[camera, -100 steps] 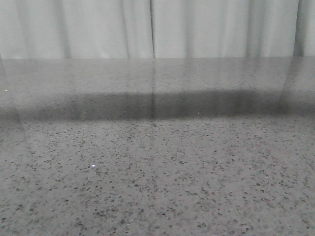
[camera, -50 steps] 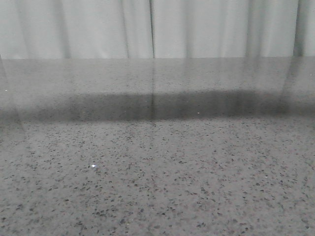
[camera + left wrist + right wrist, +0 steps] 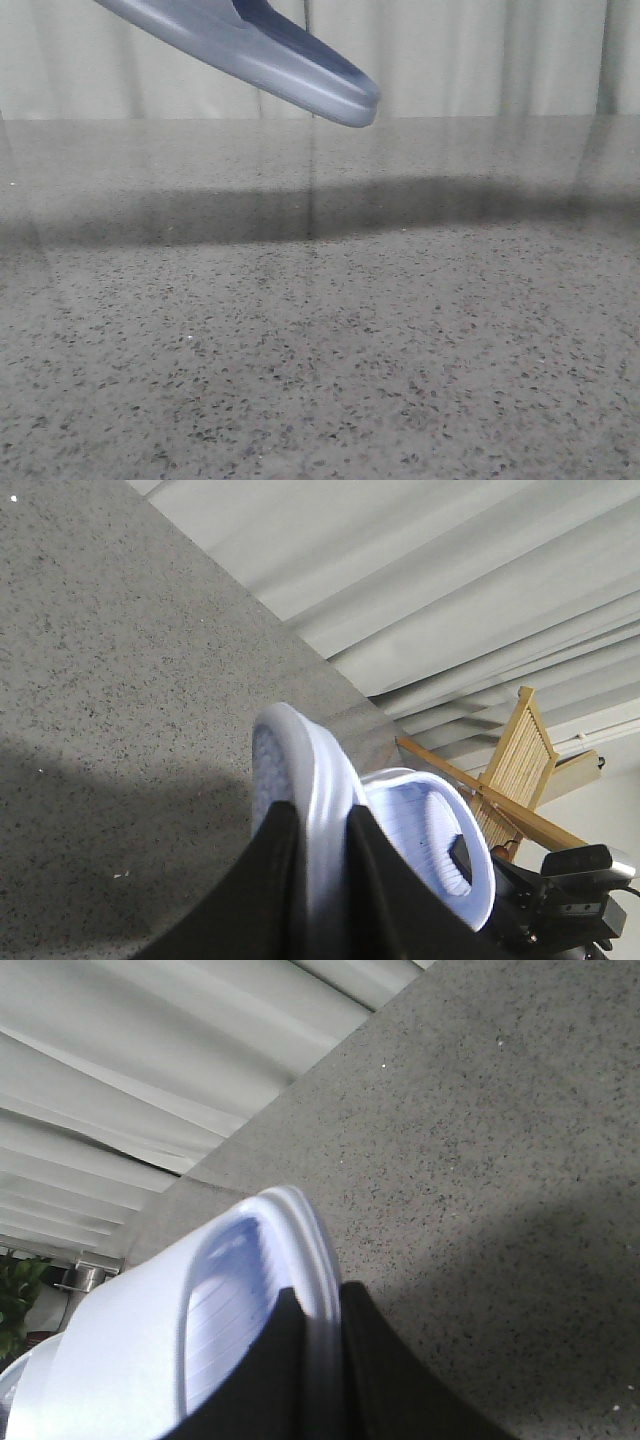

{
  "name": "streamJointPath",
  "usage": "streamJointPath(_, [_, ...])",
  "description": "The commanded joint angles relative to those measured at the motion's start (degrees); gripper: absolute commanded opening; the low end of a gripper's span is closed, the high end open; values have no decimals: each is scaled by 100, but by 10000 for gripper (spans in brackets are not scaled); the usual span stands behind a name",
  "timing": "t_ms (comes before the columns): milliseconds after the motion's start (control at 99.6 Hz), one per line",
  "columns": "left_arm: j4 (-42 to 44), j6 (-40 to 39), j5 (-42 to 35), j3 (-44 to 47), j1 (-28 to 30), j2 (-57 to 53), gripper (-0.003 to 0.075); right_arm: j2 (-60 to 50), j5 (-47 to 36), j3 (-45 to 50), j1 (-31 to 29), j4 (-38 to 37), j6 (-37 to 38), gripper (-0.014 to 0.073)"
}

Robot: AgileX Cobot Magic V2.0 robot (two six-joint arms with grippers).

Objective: Insert blue slippers together front up

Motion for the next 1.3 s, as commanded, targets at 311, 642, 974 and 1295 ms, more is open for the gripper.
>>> streamJointPath(311, [-1037, -8, 314, -167, -8, -94, 17, -110, 1157, -130, -588, 1101, -663, -107])
streamJointPath(642, [-2304, 442, 1098, -167, -8, -94, 17, -110, 1830, -130, -866, 1354, -823, -107])
streamJointPath(974, [-2381, 431, 1524, -177, -8, -94, 17, -110, 2428, -130, -985, 1500, -1116, -107])
streamJointPath(1295, [-2381, 431, 1644, -177, -8, -94, 17, -89, 2587, -61, -1179, 1353, -1116, -107])
